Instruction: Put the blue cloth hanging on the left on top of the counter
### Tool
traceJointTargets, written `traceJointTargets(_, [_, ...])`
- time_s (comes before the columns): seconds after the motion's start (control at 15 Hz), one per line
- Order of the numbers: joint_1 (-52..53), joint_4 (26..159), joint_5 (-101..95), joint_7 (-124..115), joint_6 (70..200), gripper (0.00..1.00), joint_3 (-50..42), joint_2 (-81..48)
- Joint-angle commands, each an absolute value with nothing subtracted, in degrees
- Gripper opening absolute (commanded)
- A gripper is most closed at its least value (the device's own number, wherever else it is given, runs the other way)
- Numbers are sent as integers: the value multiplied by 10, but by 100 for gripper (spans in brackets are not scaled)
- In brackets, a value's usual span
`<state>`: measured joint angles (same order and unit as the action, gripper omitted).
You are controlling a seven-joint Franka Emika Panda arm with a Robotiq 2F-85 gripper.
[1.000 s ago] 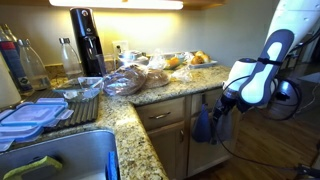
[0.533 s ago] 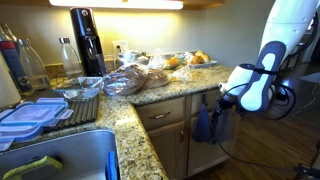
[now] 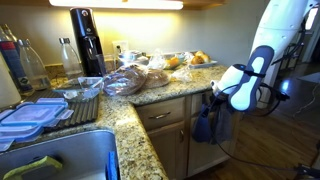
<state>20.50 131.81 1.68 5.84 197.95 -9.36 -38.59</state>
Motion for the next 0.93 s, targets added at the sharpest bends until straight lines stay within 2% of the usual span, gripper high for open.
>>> traceJointTargets(0.0, [157,1313,-9,68,2022,100,-58,-403])
traceJointTargets(0.07, [151,1290,-13,69,1980,100,-53,-390])
traceJointTargets(0.53, [93,1297,-37,59,1978,100,-1,-394])
traceJointTargets(0.6, [89,1295,-37,58,1978,75,4,-395])
traceJointTargets(0.67, [85,1294,-39,58,1978,73,9,-396])
traceJointTargets(0.87, [87,1297,-38,61,1978,53,6,-393])
